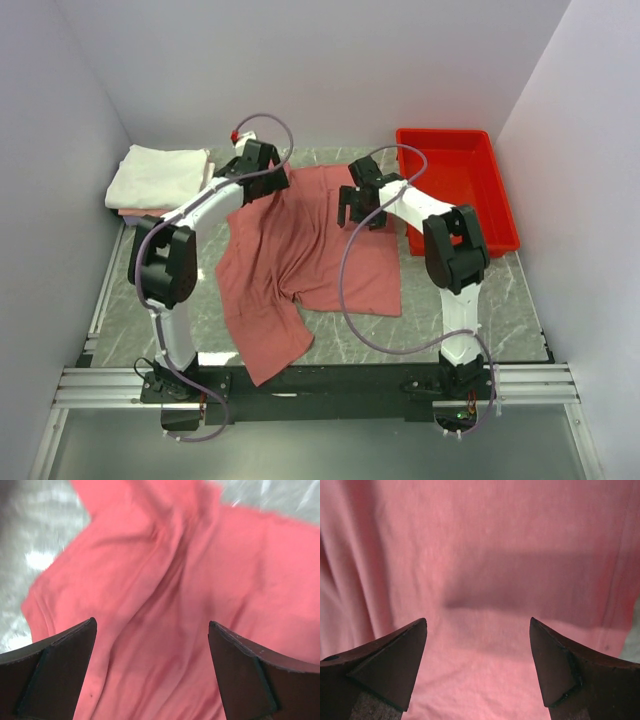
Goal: Fold and stack the t-shirts
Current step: Flatten the tshirt out
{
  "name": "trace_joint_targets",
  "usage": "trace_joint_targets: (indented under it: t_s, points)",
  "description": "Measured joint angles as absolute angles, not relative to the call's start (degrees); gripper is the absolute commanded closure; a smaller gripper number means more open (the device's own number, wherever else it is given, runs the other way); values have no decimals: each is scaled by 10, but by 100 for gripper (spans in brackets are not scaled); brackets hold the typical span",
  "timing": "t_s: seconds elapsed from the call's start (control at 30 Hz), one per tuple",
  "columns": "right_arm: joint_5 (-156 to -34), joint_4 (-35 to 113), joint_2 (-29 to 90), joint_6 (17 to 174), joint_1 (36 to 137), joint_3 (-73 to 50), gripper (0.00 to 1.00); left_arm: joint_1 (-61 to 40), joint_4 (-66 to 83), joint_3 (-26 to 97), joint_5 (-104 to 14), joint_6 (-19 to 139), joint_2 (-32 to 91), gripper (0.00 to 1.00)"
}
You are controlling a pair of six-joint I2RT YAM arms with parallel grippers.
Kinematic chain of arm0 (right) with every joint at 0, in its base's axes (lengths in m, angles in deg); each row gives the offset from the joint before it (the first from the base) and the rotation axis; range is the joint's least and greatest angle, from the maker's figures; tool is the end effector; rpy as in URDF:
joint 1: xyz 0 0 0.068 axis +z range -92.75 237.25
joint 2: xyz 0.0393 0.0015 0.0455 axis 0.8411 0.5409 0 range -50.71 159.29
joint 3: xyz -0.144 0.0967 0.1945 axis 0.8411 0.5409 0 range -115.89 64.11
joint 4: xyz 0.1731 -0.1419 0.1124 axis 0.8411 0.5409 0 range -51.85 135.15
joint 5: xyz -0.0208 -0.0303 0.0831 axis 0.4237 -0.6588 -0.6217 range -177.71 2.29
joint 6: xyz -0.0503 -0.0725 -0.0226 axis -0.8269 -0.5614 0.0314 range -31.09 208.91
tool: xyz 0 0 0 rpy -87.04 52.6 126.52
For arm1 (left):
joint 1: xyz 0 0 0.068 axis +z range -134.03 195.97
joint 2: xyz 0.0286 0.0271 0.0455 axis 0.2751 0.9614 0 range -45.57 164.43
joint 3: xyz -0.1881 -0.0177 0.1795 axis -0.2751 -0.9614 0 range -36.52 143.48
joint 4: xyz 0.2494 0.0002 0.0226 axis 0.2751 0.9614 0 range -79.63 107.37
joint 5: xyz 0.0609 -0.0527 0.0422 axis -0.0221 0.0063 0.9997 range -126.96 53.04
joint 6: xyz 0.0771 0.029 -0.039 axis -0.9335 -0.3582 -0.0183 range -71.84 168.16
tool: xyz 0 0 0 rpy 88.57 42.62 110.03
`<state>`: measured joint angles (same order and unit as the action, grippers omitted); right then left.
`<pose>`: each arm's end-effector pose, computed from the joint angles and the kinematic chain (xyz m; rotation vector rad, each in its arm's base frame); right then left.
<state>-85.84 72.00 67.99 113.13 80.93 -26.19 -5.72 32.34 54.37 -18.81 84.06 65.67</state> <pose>0.4102 0.1770 0.1383 0.0237 2.6767 0.2287 0.4393 -0.1473 0.2209 -0.4387 2.2278 -0.1649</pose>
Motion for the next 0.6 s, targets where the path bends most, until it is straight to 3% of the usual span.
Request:
trace_joint_targets:
  t_s: [0.17,0.6]
  points:
    - [-845,728,729,1128,805,-304,11,-57,318,486,-200,864,673,1]
    - [-854,738,734,1117,747,-311,12,-57,364,503,-157,886,745,1]
